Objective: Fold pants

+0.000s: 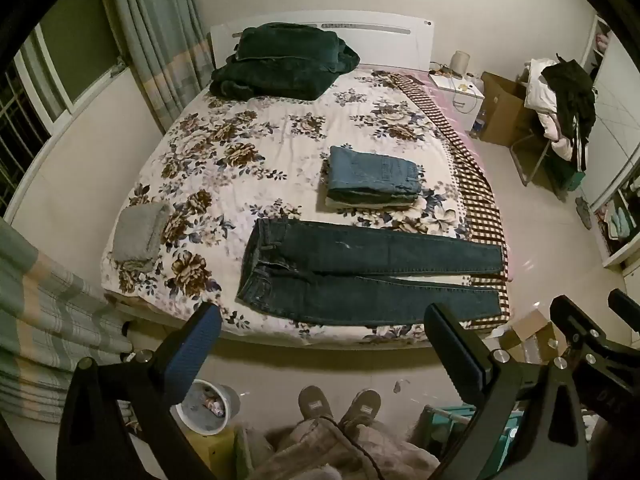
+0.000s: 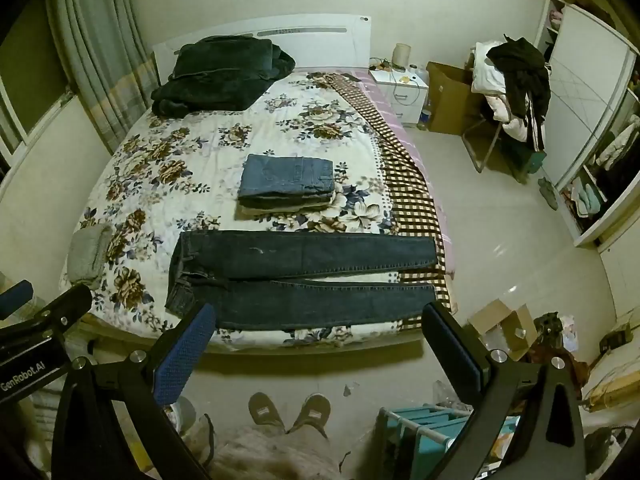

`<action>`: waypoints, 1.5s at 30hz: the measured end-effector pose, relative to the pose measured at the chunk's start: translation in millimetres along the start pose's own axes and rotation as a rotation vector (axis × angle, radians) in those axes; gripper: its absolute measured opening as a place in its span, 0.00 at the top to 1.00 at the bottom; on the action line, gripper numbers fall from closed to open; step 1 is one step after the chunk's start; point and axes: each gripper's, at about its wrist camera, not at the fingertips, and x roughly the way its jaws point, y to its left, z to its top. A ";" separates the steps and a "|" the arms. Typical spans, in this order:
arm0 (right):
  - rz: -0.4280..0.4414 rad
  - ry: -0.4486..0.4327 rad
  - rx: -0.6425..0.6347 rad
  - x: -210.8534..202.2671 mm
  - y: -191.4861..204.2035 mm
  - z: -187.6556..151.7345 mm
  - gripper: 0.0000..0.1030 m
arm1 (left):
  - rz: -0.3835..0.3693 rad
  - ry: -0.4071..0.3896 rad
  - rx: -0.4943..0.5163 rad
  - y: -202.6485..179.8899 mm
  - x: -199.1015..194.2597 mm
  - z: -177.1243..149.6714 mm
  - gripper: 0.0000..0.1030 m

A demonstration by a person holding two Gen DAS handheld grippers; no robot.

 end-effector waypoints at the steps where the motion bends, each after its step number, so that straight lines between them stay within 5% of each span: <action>1: 0.002 0.000 0.002 0.1 -0.3 0.0 0.00 | 0.001 0.000 0.001 -0.1 0.0 0.0 0.00; 45: 0.003 0.014 -0.003 2.5 3.5 4.6 0.00 | -0.010 0.004 -0.011 -3.3 -0.4 -0.5 0.00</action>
